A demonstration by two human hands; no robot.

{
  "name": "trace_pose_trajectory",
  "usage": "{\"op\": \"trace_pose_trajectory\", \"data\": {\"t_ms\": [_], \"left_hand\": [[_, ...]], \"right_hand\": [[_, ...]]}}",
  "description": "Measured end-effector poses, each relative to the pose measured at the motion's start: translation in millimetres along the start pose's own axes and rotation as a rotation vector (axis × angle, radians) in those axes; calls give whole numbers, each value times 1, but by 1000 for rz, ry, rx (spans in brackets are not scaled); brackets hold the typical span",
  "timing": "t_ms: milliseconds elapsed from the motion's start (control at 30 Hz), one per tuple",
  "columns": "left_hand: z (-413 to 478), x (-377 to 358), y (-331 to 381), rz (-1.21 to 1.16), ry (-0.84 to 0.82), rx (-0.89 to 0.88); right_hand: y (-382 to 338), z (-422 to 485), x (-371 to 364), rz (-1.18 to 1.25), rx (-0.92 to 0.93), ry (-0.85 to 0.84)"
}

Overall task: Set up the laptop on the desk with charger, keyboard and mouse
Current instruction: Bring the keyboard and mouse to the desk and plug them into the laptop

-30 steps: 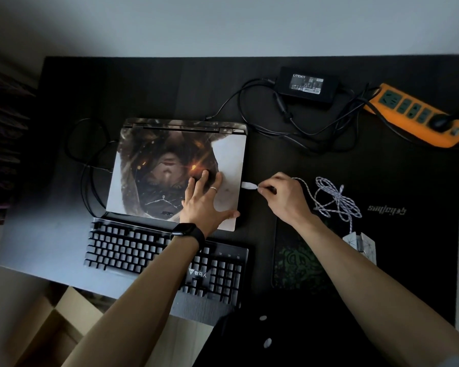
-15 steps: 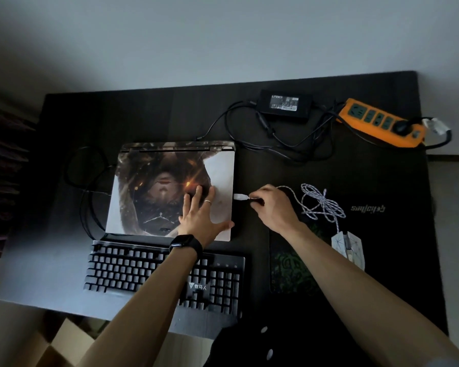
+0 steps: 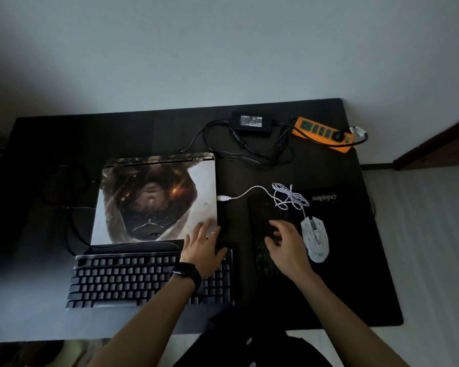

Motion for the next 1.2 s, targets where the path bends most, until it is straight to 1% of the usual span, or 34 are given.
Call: {"op": "trace_pose_trajectory", "data": {"t_ms": [133,200,233,333,433,633,833,933,1033,1100,1133,1200], "left_hand": [[-29,-18,12,104,-52,-164],[-39,-29,15,184,-97,-214],[-42,-35,14,221,-122,-227],[-53,-47,13,293,-174,-225],[-57,-48,14,307,-178,-188],[-65,-46,25,260,-210,-95],[-71,-47,27,186,-183,-18],[-77,-48,29,147,-103,52],[-88,-52,33,101,-26,110],[-100,-56,39,37,-7,139],[-107,-59,41,5,-8,148],[-125,-62,43,-75,8,187]], "right_hand": [[23,-45,40,-140,-63,250],[36,-58,54,-216,-117,381],[45,-59,58,-219,-163,407],[73,-57,61,-143,-340,350],[91,-56,58,-209,-394,290],[88,-64,58,-408,-348,308],[100,-65,61,-352,-275,304],[101,-70,60,-345,-249,262],[102,-77,57,-325,-290,191],[98,-87,59,-319,-283,169],[94,-91,60,-321,-264,155],[80,-101,56,-352,-163,105]]}}
Point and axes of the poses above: each hand's wrist, its own z-axis towards the middle knuckle, its own x-axis out of the back of the hand, y = z × x, the point moved 4 cm from there along z, towards the middle knuckle, and after that the axes turned 11 degrees about z, right-handed, at the moved point
